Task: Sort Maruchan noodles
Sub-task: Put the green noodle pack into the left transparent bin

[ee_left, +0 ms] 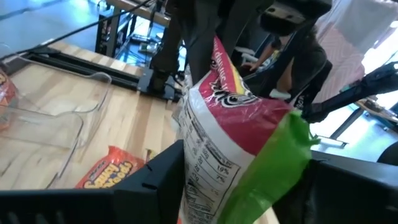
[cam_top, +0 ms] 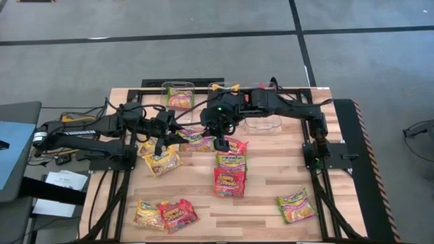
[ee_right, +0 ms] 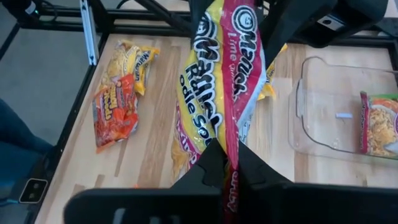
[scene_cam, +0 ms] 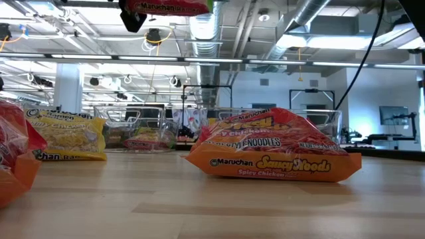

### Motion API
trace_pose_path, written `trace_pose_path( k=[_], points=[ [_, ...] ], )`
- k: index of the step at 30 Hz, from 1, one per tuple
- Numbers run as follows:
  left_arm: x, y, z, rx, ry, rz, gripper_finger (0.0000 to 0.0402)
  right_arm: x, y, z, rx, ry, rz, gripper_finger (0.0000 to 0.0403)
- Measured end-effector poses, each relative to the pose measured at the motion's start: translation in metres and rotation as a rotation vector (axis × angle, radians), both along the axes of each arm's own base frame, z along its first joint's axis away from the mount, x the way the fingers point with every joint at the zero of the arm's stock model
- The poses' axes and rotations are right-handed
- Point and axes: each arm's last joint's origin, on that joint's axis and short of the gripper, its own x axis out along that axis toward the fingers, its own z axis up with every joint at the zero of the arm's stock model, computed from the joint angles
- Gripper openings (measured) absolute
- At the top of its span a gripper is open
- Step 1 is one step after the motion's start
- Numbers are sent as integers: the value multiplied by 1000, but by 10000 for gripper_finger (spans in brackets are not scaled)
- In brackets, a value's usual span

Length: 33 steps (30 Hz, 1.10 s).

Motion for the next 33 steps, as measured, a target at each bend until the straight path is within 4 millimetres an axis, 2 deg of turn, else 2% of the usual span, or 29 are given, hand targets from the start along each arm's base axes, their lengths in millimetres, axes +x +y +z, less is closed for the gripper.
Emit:
trace_pose_path(
  k=[5,8,16,22,27,33],
  points=[
    [0,0,0,2,2,4,103,0,0,0,13,2,-13,47],
    [0,0,0,4,4,5,87,0,-1,0,3,2,-23,68],
    [-3,0,-2,50,27,3,79,-2,-3,4,-34,-9,-98,138],
    [-10,3,-5,116,62,14,77,-16,-6,20,-33,-50,-110,186],
    [-15,17,-11,222,127,92,71,-24,-10,29,3,-67,-154,200],
    [-25,46,-16,301,205,260,65,-47,-19,48,-25,-102,-162,195]
  ],
)
